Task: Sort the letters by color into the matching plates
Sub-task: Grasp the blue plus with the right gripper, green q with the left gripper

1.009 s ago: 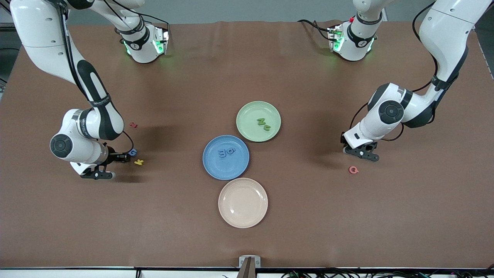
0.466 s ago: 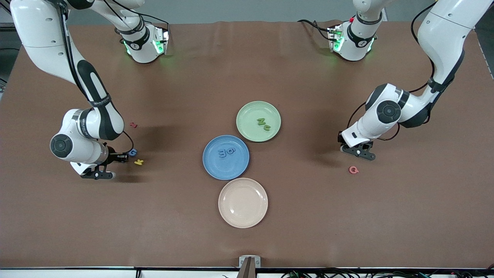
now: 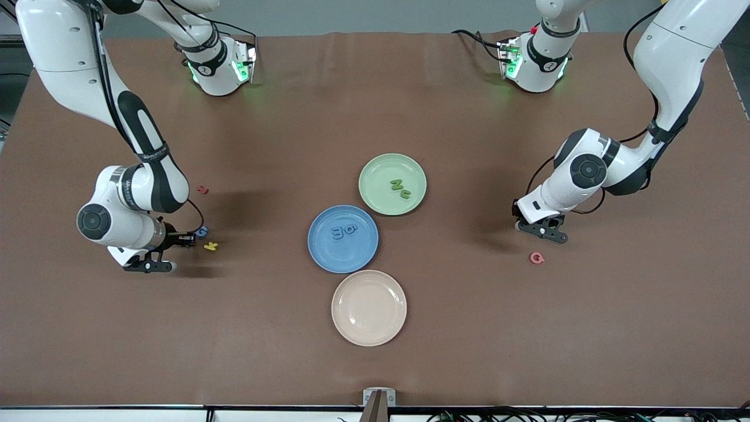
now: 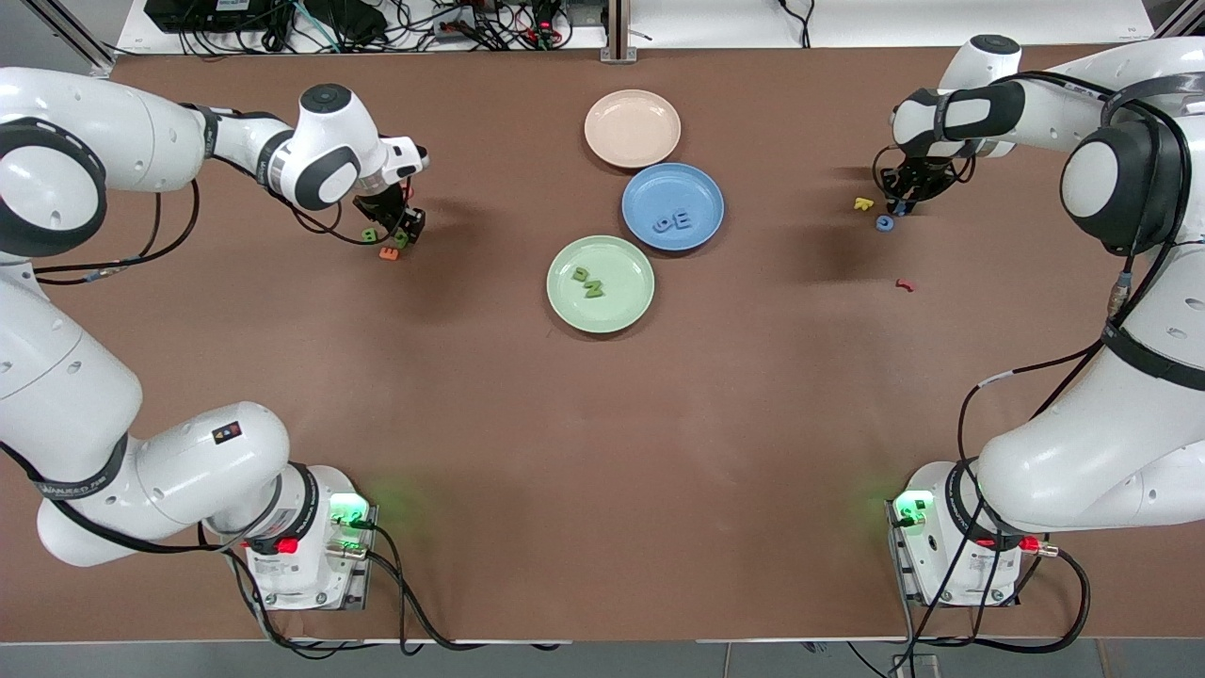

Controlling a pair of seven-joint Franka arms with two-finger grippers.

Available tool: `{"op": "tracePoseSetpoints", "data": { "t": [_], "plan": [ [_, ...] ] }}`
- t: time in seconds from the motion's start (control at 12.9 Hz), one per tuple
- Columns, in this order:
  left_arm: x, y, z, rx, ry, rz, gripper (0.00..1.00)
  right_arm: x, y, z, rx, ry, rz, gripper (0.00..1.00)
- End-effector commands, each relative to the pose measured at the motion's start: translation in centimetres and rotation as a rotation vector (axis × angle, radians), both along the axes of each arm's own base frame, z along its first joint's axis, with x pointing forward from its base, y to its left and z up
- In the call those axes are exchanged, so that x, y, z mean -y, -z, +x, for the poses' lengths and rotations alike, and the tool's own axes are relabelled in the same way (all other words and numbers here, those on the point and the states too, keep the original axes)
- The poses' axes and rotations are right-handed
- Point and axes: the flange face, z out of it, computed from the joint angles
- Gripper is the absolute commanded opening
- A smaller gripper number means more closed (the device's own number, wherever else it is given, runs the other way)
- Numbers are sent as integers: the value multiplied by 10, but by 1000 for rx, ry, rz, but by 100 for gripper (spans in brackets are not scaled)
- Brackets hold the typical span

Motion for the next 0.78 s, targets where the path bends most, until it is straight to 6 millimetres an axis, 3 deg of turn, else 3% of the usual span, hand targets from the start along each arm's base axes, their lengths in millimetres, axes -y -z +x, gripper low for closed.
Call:
{"op": "tracePoseSetpoints", "data": {
  "t": [0.0,0.23,0.39,0.54,0.62,0.7],
  "plan": [
    [-7,3,2,13,-4,0,48,-24,-29,9,-24,-31,18,25],
    [-8,4,1,9,-4,1,47,-68,-68,23,-77,-52,14,24],
    [-8,4,1,9,-5,1,44,-122,-83,24,-91,14,-17,24],
    [-9,5,1,8,-6,2,7,-176,-91,20,-77,87,-46,25],
    [-9,5,1,8,-6,2,0,-215,-94,14,-63,134,-59,24],
    [-11,2,3,13,-9,3,0,-249,-98,8,-48,177,-65,24]
  ]
}}
